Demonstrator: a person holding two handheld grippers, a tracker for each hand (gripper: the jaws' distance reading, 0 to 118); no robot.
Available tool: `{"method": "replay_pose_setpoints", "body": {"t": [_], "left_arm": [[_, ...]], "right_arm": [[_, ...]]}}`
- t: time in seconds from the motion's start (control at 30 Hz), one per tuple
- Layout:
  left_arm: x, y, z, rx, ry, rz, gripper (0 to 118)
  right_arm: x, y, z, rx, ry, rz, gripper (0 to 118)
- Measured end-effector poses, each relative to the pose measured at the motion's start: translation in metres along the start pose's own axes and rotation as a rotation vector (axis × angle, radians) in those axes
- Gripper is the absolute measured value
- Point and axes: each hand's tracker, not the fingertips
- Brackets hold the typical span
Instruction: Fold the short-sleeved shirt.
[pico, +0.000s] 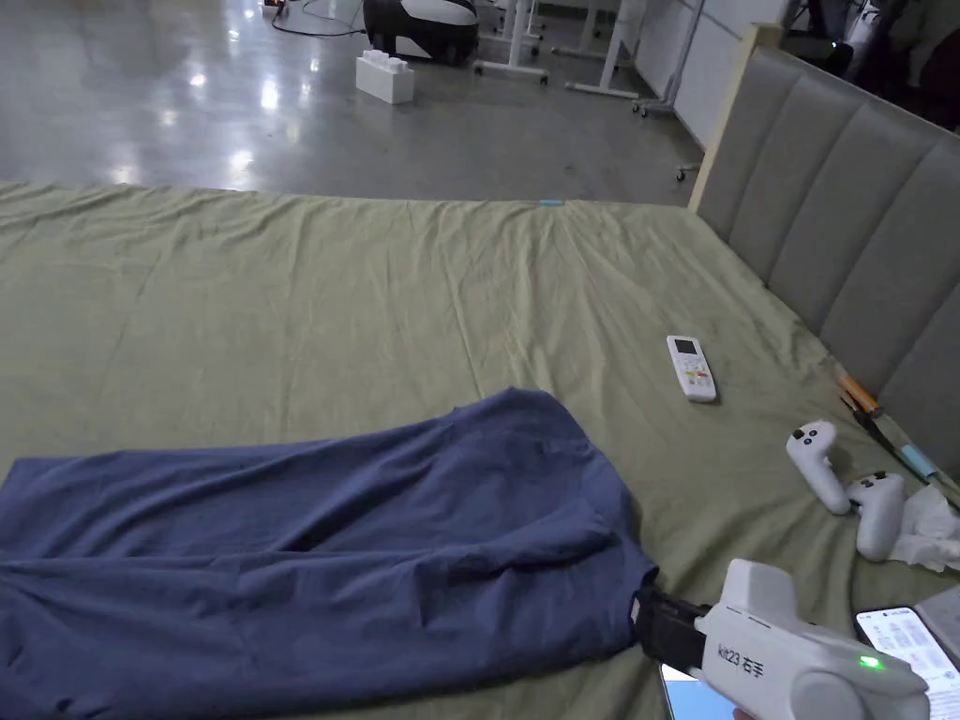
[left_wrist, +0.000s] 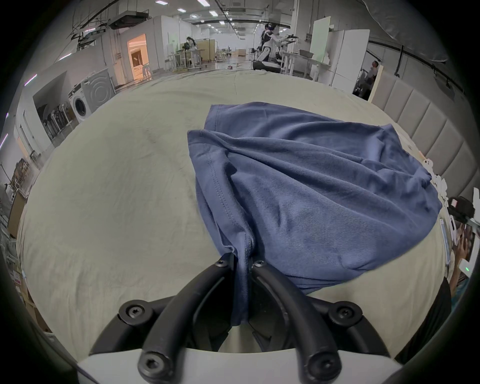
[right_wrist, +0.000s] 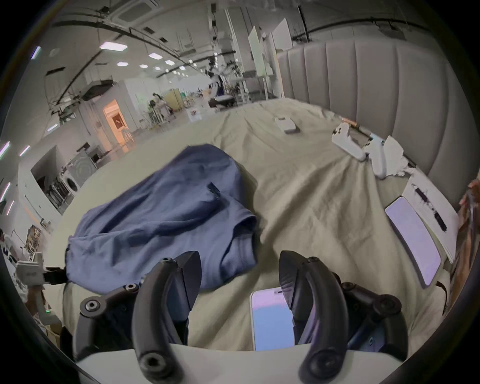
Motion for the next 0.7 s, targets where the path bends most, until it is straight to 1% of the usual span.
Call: {"method": "replay_pose_setpoints", "body": {"t": [0.07, 0.2, 0.23, 0.27, 0.3, 0.33, 0.37, 0.4, 0.43, 0.47, 0.5, 0.53, 0.57, 0.6, 0.63, 0.67, 0.7], "left_arm": [[-0.002, 0.002, -0.001, -0.003, 0.0, -0.002, 9], [-0.006, 0.003, -0.003, -0.005, -0.006, 0.006, 9], [-0.006, 0.003, -0.003, -0.005, -0.01, 0.008, 9], [-0.006, 0.003, -0.003, -0.004, -0.012, 0.009, 9], [-0.006, 0.003, -0.002, -0.002, -0.012, 0.01, 9], [-0.007, 0.002, -0.004, 0.003, -0.013, 0.013, 9], [-0.007, 0.001, -0.003, 0.008, -0.012, 0.012, 9], [-0.008, 0.001, -0.003, 0.01, -0.012, 0.013, 9], [-0.008, 0.001, -0.002, 0.012, -0.012, 0.015, 9], [-0.011, 0.004, -0.002, 0.001, -0.021, 0.035, 9], [-0.013, 0.007, -0.001, -0.008, -0.03, 0.064, 9], [-0.016, 0.009, 0.001, -0.016, -0.039, 0.086, 9], [-0.019, 0.011, 0.003, -0.011, -0.047, 0.092, 9], [-0.021, 0.011, 0.006, -0.005, -0.05, 0.096, 9], [-0.023, 0.012, 0.01, 0.001, -0.058, 0.104, 9], [-0.024, 0.008, 0.02, 0.053, -0.043, 0.069, 8], [-0.027, 0.006, 0.026, 0.057, -0.04, 0.071, 8]], "right_arm": [[-0.003, 0.004, -0.026, -0.032, -0.012, 0.007, 65], [-0.005, 0.005, -0.058, -0.1, -0.044, 0.002, 65], [-0.007, 0.005, -0.057, -0.085, -0.057, 0.025, 64], [-0.012, 0.006, -0.054, -0.075, -0.076, 0.067, 57], [-0.015, 0.006, -0.053, -0.075, -0.094, 0.084, 47], [-0.017, 0.003, -0.047, -0.061, -0.095, 0.105, 36], [-0.019, 0.001, -0.045, -0.048, -0.094, 0.148, 22], [-0.023, 0.002, -0.044, -0.05, -0.116, 0.197, 21], [-0.023, 0.002, -0.044, -0.057, -0.123, 0.223, 20], [-0.024, 0.002, -0.043, -0.063, -0.117, 0.21, 19], [-0.025, 0.002, -0.042, -0.063, -0.121, 0.215, 17], [-0.026, 0.003, -0.041, -0.064, -0.125, 0.227, 13], [-0.031, 0.006, -0.035, -0.041, -0.153, 0.255, 6], [-0.033, 0.005, -0.031, -0.042, -0.141, 0.26, 6], [-0.034, 0.005, -0.026, -0.036, -0.158, 0.28, 5], [-0.036, 0.009, -0.02, -0.024, -0.16, 0.288, 4], [-0.037, 0.009, -0.013, -0.008, -0.156, 0.288, 4]]}}
